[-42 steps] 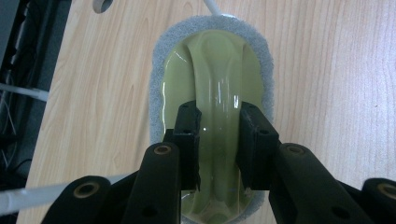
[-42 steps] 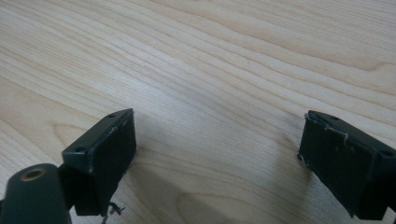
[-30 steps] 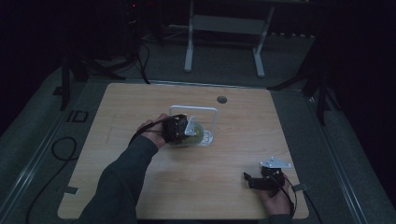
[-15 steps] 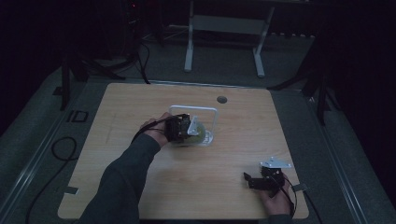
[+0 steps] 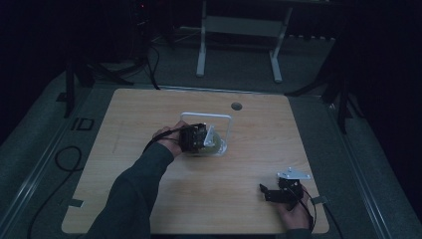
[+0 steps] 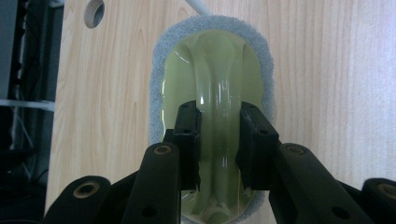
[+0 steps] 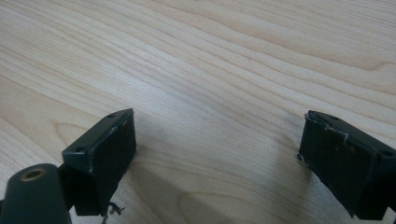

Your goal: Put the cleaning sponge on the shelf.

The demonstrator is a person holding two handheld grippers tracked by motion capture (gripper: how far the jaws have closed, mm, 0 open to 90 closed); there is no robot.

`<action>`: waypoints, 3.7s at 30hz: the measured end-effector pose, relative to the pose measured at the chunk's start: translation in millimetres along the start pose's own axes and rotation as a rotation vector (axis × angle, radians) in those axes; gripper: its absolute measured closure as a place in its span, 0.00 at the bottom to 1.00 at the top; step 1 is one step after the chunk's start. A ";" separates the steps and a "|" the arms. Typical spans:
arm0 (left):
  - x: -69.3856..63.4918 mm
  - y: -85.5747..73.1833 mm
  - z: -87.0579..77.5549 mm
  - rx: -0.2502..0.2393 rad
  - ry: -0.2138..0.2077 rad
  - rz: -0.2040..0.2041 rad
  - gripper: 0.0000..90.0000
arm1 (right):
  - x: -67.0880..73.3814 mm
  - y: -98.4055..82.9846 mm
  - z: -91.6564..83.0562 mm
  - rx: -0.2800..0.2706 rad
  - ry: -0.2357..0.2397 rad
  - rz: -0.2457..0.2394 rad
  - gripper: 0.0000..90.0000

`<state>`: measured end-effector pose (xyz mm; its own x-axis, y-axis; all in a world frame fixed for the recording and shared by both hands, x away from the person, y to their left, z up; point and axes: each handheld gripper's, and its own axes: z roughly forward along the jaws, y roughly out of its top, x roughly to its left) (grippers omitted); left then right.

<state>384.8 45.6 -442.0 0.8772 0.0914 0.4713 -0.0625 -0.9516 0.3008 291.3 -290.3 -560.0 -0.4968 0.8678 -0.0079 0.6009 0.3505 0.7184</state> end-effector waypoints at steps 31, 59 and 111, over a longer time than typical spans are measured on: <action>4.5 7.3 10.4 -0.002 0.003 0.082 0.80 | 0.7 -0.3 -0.3 0.001 0.001 0.000 0.12; 2.7 9.8 32.8 0.043 0.007 0.105 0.79 | 0.7 -0.3 -0.4 0.001 0.002 0.000 0.12; 3.9 5.9 39.9 0.051 0.116 0.094 0.62 | 1.0 -0.5 -0.6 0.001 0.002 0.001 0.12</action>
<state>406.9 28.6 -471.5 0.8075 0.0313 0.5891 -0.1150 -0.9711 0.2091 290.2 -289.9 -560.0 -0.4973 0.8676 -0.0062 0.6017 0.3500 0.7179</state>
